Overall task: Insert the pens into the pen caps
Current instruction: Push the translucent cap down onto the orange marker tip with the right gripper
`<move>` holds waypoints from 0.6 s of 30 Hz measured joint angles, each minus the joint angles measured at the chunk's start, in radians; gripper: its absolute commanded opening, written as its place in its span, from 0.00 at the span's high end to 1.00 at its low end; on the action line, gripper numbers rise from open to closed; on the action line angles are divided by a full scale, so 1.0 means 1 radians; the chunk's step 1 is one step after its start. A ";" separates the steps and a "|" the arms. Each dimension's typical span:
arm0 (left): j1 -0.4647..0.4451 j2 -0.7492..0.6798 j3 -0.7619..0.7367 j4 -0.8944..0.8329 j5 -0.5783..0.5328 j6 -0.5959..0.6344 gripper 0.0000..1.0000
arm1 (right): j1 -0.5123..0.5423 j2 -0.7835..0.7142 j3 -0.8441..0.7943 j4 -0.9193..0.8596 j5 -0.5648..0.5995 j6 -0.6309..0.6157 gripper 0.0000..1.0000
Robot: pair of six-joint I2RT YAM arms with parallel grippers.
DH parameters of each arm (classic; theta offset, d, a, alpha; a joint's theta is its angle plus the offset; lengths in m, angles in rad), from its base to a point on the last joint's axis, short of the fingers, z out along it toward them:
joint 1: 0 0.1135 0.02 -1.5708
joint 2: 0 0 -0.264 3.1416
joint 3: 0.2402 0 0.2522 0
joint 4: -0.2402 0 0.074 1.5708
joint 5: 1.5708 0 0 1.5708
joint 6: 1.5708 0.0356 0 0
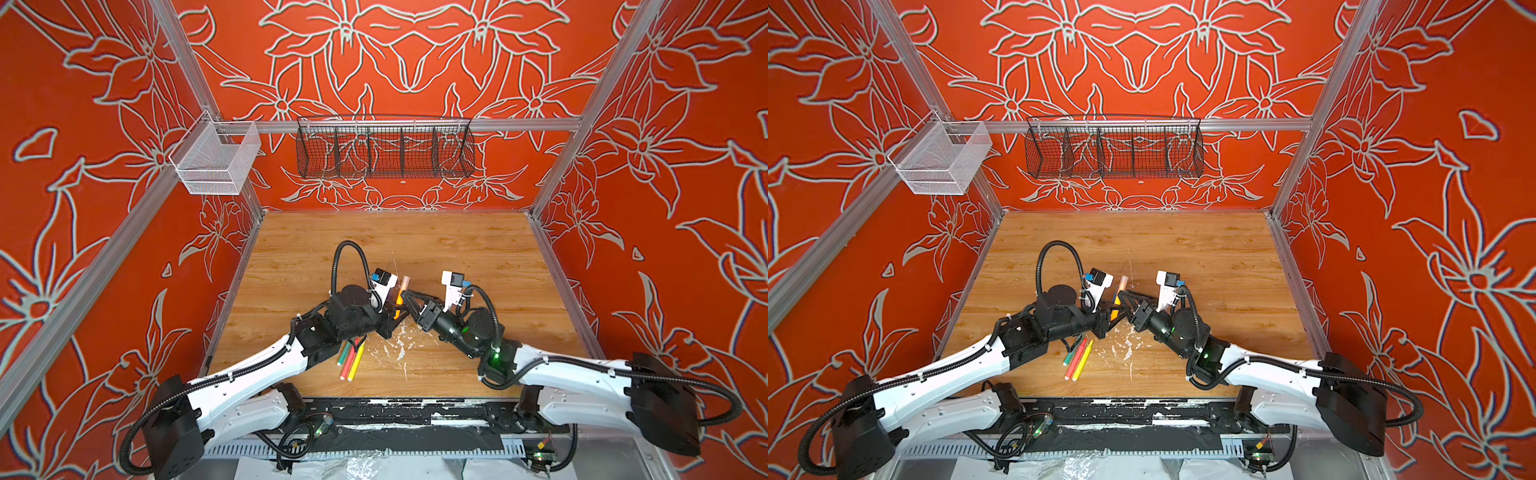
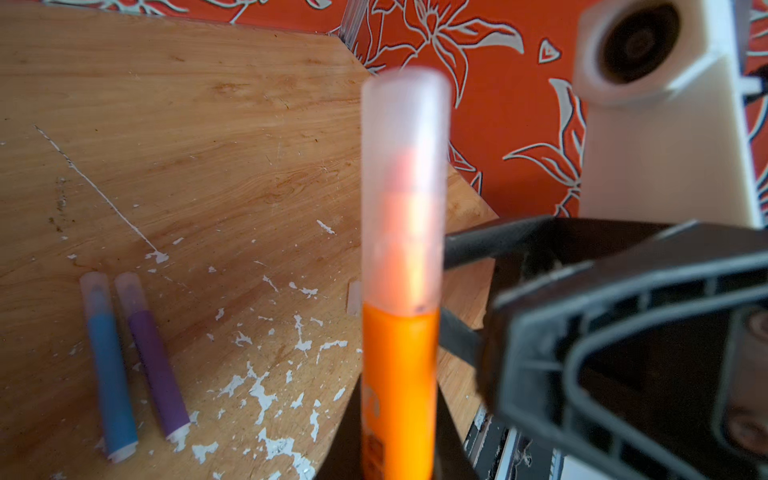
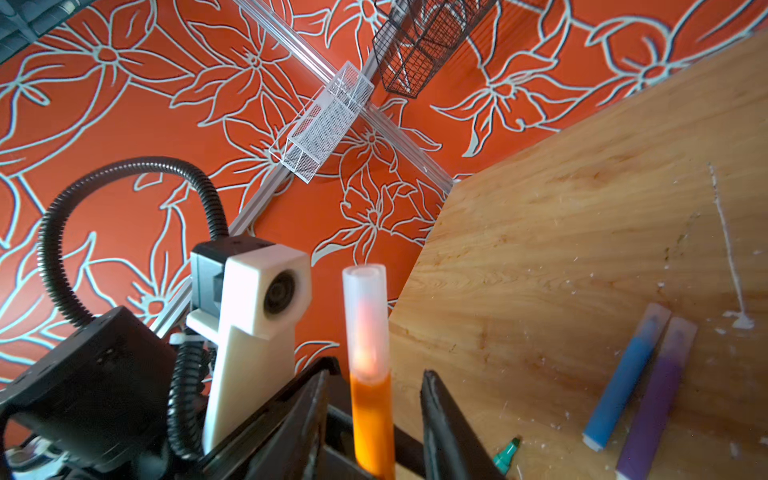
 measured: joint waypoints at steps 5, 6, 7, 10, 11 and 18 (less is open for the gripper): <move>0.000 0.000 -0.002 0.000 -0.003 0.037 1.00 | 0.000 -0.084 0.005 -0.104 0.051 -0.023 0.40; 0.000 -0.001 -0.003 0.000 -0.002 0.049 1.00 | 0.000 -0.098 0.008 -0.123 0.062 -0.026 0.40; 0.000 -0.004 -0.008 0.001 -0.002 0.060 1.00 | 0.000 -0.113 0.016 -0.152 0.075 -0.033 0.39; 0.000 -0.016 -0.034 0.000 0.000 0.094 1.00 | 0.000 -0.127 0.062 -0.222 0.092 -0.051 0.39; 0.000 -0.017 -0.042 0.000 0.002 0.105 1.00 | 0.000 -0.125 0.084 -0.242 0.096 -0.060 0.39; 0.000 -0.017 -0.062 0.002 0.027 0.150 1.00 | -0.002 -0.086 0.182 -0.322 0.124 -0.082 0.42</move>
